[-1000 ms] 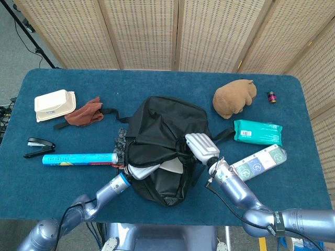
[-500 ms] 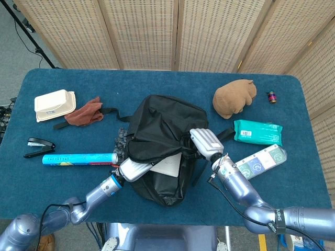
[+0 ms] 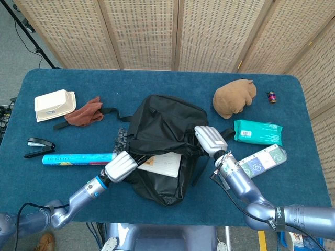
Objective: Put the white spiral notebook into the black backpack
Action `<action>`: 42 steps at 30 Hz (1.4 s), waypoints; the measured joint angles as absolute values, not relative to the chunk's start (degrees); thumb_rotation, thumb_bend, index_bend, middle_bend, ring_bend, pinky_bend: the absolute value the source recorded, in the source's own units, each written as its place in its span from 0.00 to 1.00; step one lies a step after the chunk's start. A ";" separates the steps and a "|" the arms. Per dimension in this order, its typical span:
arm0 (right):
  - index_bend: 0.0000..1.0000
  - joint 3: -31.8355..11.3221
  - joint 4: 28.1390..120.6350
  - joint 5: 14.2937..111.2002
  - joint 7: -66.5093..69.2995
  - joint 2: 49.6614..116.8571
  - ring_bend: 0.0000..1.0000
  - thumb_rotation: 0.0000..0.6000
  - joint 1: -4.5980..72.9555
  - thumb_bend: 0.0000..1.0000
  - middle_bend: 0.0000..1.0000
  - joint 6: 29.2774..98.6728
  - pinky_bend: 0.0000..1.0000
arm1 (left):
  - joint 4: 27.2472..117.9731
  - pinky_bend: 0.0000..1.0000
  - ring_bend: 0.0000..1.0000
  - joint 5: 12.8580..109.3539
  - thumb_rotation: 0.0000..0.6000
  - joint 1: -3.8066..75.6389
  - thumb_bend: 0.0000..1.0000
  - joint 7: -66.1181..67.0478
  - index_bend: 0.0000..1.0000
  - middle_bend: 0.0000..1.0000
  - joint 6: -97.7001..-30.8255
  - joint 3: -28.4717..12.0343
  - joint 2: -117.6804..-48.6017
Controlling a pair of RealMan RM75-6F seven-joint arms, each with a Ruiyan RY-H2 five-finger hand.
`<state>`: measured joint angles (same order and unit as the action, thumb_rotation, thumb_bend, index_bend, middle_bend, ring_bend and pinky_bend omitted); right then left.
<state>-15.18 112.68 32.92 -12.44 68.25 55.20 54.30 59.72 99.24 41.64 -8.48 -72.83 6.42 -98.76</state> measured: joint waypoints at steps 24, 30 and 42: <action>0.60 -9.16 113.62 45.86 -8.53 71.08 0.46 1.00 49.45 0.56 0.52 52.07 0.57 | 64.78 0.05 0.00 100.10 0.86 32.36 0.00 -22.46 0.00 0.00 -88.89 7.28 -77.51; 0.06 -7.54 112.46 54.20 -2.67 72.31 0.00 1.00 47.89 0.00 0.01 45.62 0.02 | 63.94 0.05 0.00 98.14 0.85 31.08 0.00 -23.53 0.00 0.00 -88.47 5.48 -76.70; 0.00 -4.82 112.85 74.11 2.31 68.55 0.00 1.00 42.52 0.00 0.00 47.08 0.00 | 65.77 0.05 0.00 94.08 0.84 25.97 0.00 -27.11 0.00 0.00 -91.05 3.15 -73.82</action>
<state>-4.82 112.85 74.11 2.31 68.55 42.52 47.08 65.77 94.08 25.97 -27.11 -91.05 3.15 -73.82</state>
